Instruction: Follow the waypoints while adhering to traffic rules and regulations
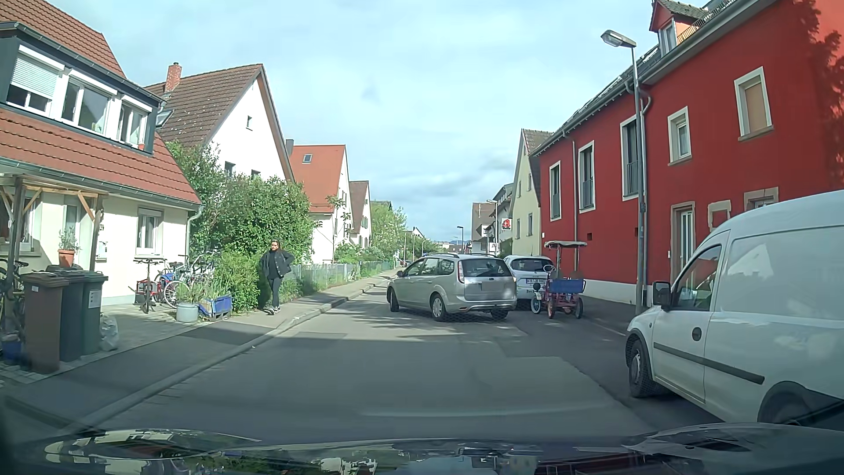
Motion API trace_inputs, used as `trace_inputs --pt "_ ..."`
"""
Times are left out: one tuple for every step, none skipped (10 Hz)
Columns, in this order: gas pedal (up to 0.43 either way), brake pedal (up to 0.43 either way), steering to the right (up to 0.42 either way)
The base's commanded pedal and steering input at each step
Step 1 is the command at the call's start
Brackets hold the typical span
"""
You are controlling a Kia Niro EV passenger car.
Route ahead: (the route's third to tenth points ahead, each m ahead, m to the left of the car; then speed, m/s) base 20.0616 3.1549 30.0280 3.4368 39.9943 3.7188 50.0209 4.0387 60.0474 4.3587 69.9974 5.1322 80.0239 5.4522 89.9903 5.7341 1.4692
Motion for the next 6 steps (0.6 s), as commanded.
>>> trace_inputs --pt "0.0 0.116 -0.004" --pt "0.0 0.116 -0.003" --pt "0.0 0.11 -0.004" --pt "0.0 0.11 -0.005" --pt "0.0 0.11 -0.005" --pt "0.0 0.104 -0.005"
